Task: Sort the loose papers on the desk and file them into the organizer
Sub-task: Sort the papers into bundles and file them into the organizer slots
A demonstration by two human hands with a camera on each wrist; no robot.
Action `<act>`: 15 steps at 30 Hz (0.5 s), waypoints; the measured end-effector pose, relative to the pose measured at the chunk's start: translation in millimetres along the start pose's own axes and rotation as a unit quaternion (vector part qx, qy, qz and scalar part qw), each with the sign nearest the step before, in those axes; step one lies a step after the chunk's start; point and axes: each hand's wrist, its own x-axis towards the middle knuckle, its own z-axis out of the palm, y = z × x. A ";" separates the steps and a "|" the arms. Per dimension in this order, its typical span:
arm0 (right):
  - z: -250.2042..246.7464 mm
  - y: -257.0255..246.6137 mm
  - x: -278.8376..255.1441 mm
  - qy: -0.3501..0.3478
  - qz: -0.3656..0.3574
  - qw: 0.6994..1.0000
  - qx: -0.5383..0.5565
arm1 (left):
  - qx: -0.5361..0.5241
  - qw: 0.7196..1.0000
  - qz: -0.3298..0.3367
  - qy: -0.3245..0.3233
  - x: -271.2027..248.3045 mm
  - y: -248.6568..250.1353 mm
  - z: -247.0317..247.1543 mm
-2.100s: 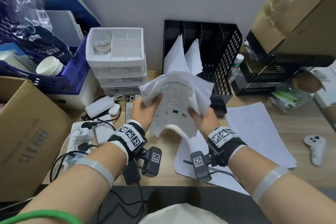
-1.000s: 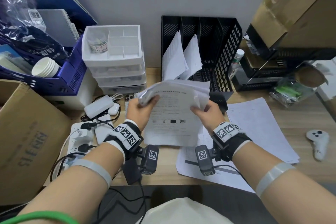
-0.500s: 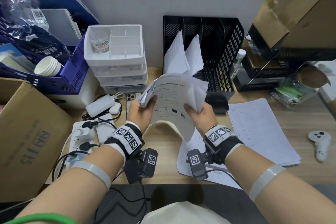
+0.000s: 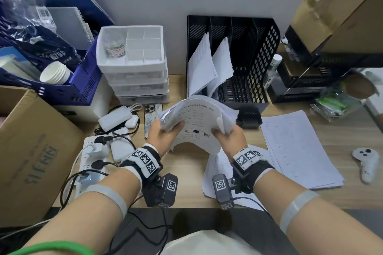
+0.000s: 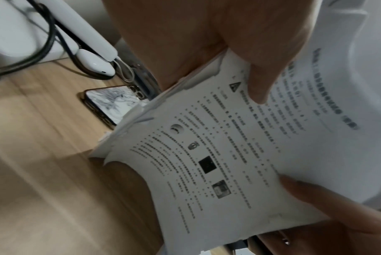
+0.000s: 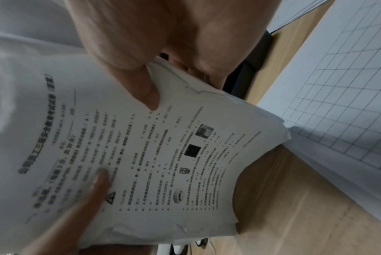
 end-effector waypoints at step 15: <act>-23.1 -14.7 29.0 -0.039 0.039 0.997 0.044 | 0.046 0.991 -0.098 -0.080 11.8 -5.7 0.6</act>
